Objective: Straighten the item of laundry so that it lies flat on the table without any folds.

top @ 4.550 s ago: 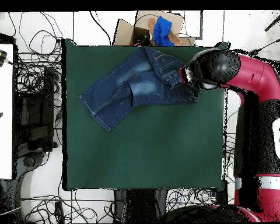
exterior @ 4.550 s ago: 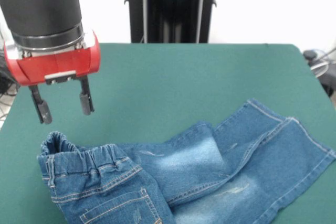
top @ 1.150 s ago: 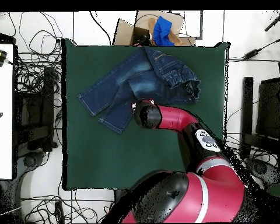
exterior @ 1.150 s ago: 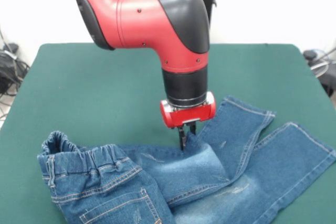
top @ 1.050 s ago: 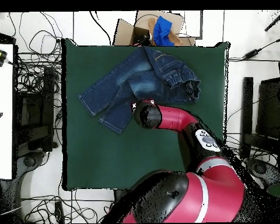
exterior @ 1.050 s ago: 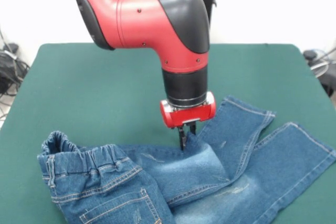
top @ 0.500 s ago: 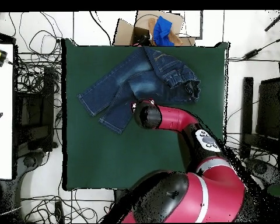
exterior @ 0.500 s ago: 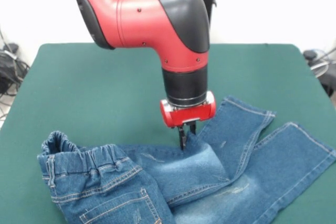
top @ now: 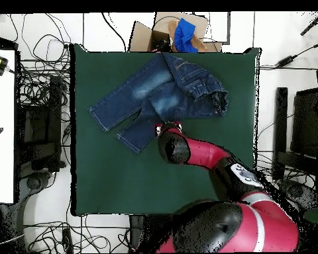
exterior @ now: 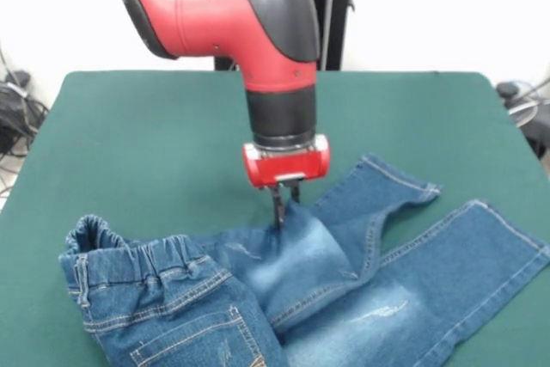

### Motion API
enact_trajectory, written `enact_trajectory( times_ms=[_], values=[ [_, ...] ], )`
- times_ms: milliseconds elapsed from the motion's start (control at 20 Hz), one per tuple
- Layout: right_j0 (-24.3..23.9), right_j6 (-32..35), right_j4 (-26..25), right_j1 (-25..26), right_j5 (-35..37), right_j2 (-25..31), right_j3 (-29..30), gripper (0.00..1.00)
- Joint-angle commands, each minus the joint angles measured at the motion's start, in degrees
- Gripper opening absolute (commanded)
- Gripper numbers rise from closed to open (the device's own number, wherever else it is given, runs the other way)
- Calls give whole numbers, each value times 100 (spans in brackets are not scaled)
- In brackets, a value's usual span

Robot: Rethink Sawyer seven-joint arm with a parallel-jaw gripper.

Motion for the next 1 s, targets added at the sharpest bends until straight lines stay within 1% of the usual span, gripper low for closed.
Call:
enact_trajectory(
  times_ms=[50, 250, 500, 600, 800, 1000],
  values=[
    [-759, 1067, -429, 113, -38, -418, 1342, 0],
    [-1154, 959, -691, 125, -350, -551, 1669, 0],
    [-1829, 690, -1130, 521, -431, -581, 1670, 0],
    [-2008, 697, -1239, 571, -444, -642, 1748, 0],
    [-2192, 826, -1279, 477, -425, -755, 2043, 0],
    [-2113, 933, -1158, 260, -411, -850, 2338, 0]
  ],
)
